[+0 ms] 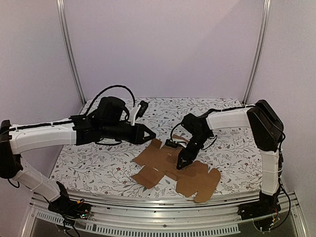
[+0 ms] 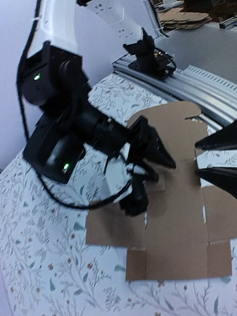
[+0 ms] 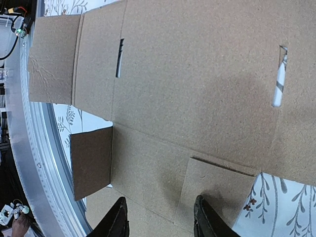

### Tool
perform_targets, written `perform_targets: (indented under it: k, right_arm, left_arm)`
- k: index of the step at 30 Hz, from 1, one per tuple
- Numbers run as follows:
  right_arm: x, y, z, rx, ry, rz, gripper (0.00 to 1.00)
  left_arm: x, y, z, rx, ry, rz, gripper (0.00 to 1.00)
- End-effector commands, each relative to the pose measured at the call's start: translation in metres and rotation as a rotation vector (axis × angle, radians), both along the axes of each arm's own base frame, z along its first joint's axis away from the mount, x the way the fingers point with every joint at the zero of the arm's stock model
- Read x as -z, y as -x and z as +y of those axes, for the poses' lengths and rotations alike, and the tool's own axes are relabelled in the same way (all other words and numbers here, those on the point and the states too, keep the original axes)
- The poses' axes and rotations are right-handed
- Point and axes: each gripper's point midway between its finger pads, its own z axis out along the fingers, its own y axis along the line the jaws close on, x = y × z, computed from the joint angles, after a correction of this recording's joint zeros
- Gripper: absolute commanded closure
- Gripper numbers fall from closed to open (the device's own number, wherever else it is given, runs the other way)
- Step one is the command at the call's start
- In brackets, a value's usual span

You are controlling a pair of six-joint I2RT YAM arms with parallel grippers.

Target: Fold the paper box

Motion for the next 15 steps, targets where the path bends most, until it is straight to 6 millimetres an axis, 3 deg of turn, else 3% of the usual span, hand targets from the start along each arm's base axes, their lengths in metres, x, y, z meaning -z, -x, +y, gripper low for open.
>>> perform_targets:
  k: [1, 9, 15]
  right_arm:
    - [0.038, 0.010, -0.027, 0.038, 0.154, 0.092, 0.57]
    - [0.038, -0.003, -0.036, 0.125, 0.121, 0.158, 0.64]
    - [0.042, -0.012, -0.042, 0.169, 0.137, 0.160, 0.87]
  left_arm:
    - [0.067, 0.047, -0.008, -0.001, -0.160, 0.063, 0.96]
    - [0.119, 0.056, -0.034, -0.038, -0.200, 0.131, 1.00]
    - [0.144, 0.054, -0.052, -0.022, -0.219, 0.169, 1.00]
